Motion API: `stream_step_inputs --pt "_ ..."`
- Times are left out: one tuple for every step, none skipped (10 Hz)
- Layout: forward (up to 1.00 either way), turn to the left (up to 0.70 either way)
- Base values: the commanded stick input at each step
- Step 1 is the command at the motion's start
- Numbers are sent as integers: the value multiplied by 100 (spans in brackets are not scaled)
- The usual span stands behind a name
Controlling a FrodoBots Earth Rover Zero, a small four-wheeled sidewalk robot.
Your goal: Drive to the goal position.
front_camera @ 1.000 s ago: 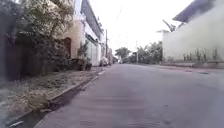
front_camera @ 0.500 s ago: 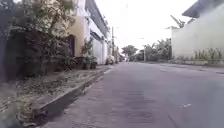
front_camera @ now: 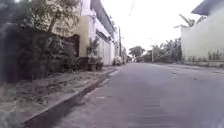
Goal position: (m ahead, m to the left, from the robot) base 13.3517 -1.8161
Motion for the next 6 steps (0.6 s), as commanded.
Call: stream_step_inputs --pt "100 12" --pt "100 -13" --pt "100 -28" --pt "100 -28" --pt "100 -28" --pt "100 -28"
